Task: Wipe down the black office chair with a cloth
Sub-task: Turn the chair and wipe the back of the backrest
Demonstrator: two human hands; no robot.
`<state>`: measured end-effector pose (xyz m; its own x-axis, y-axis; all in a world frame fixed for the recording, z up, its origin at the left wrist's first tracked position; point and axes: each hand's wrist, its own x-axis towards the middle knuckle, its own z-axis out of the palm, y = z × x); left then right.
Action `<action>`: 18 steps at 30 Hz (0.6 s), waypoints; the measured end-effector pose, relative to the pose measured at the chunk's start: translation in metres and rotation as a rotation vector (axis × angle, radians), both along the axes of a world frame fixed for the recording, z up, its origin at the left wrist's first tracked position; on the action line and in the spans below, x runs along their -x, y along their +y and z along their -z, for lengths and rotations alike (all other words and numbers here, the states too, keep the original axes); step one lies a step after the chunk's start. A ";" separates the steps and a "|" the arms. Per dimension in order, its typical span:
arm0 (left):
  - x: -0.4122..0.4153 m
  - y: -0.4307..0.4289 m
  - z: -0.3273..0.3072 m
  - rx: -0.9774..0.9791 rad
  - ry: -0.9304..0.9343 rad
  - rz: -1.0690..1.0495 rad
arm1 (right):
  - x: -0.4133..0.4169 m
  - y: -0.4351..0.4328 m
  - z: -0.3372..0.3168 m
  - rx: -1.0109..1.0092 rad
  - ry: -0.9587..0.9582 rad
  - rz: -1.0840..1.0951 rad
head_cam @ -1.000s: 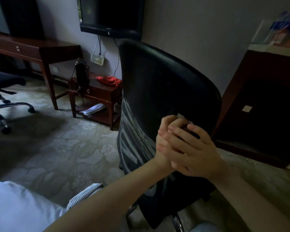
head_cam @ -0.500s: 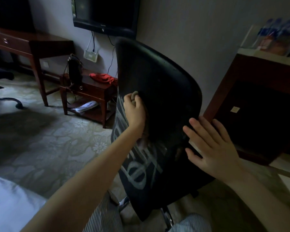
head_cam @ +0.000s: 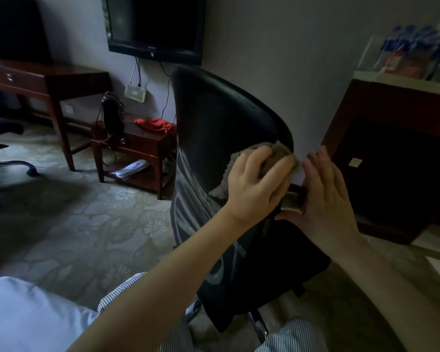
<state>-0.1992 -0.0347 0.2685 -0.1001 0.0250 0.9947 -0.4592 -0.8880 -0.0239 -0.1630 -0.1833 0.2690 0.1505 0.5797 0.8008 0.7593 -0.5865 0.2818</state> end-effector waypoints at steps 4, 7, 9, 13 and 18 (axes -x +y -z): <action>0.002 0.007 0.036 -0.180 0.078 -0.055 | 0.001 -0.002 0.006 0.089 -0.012 -0.007; 0.004 0.017 0.081 -0.275 0.206 -0.041 | 0.006 -0.004 0.013 0.162 -0.035 -0.013; 0.006 0.020 0.103 -0.224 0.296 -0.004 | 0.009 -0.004 0.017 0.171 -0.086 -0.005; 0.014 0.009 0.111 0.052 0.432 0.134 | 0.011 -0.005 0.024 0.254 -0.288 0.059; 0.026 -0.009 0.101 0.836 0.440 0.316 | 0.005 -0.002 0.036 0.492 -0.488 0.182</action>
